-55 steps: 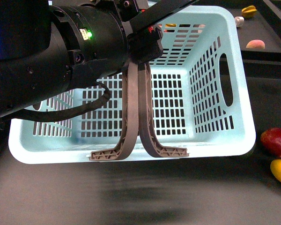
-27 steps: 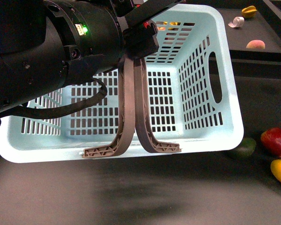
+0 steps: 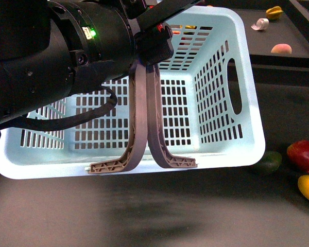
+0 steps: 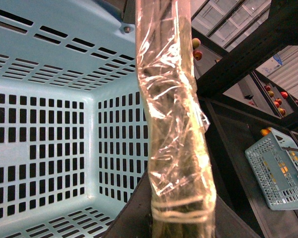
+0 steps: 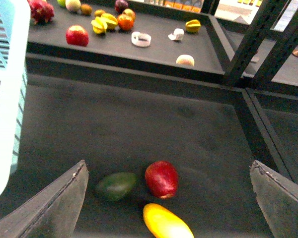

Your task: Pick mango with right arm and hold basket with left

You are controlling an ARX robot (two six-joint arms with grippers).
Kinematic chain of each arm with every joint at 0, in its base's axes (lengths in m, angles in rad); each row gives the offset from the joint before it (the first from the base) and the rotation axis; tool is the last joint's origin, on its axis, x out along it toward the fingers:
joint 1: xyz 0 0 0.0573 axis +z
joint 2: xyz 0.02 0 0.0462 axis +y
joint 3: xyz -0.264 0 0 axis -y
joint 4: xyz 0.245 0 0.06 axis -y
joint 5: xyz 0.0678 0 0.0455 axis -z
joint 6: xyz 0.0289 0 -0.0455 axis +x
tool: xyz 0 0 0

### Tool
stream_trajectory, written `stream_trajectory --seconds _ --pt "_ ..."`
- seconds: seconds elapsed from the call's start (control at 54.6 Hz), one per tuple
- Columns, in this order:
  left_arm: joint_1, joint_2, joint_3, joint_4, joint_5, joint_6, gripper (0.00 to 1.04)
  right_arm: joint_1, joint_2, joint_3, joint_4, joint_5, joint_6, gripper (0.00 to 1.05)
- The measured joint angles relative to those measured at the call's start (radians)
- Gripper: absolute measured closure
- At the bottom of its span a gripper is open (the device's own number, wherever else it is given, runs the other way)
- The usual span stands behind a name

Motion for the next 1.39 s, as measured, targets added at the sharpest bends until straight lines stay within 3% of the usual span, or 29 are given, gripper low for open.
stream_trajectory --seconds 0.128,0.495,0.916,1.393 --pt "0.0 0.0 0.0 0.0 0.001 0.0 0.97 -0.026 0.333 0.094 0.08 0.0 -0.072 0.08" --pt "0.0 0.0 0.0 0.0 0.003 0.0 0.97 -0.073 0.892 0.425 -0.017 0.047 -0.207 0.08" --pt "0.0 0.0 0.0 0.0 0.002 0.0 0.97 -0.097 1.185 0.707 -0.198 0.092 -0.257 0.08" --pt "0.0 0.0 0.0 0.0 0.001 0.0 0.97 -0.078 1.329 0.879 -0.282 0.122 -0.261 0.08"
